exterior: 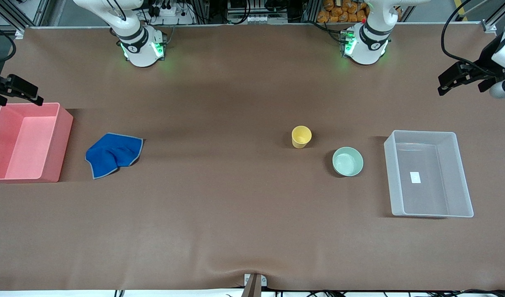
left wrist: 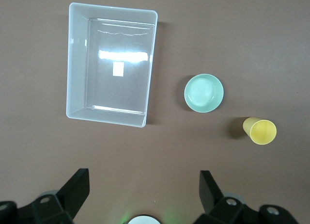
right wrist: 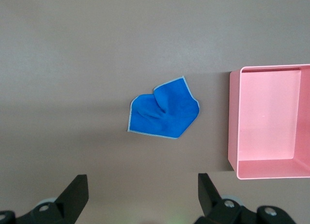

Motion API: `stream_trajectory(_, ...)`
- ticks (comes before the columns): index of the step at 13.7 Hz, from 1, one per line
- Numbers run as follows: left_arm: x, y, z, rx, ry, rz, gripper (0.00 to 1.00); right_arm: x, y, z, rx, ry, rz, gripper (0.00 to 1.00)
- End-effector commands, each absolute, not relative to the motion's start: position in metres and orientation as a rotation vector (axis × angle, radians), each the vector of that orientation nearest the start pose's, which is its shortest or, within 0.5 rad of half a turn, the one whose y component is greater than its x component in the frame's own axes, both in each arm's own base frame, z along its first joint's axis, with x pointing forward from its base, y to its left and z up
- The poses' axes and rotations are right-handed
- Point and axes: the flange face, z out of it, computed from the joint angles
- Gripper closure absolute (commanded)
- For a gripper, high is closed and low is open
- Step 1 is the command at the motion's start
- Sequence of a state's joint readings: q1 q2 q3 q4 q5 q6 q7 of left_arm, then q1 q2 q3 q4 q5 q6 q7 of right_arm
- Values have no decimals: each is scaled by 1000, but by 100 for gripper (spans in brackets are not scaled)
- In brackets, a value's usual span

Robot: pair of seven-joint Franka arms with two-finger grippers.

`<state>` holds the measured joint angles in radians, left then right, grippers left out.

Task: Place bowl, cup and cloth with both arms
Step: 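Reach the left gripper to the yellow cup while the right gripper reaches the cloth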

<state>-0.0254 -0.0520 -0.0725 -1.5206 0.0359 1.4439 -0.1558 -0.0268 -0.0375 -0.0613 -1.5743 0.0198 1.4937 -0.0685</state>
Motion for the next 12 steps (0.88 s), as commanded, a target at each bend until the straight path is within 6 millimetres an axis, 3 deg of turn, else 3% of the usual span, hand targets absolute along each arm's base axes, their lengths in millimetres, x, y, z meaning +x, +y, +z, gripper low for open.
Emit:
stream_trajectory(1,516,-47,673,-3117,-87,42,0,534,-46,641,-3106,56,68,0)
stream_trajectory(6,516,-49,668,-3117,-61,71,0,534,-46,641,-3106,54,68,0)
stream_trajectory(9,519,-73,652,-3108,-27,111,0,534,-46,641,-3106,54,68,0)
stream_trajectory(12,519,-117,615,-3096,51,157,0,537,-46,637,-3106,52,82,0)
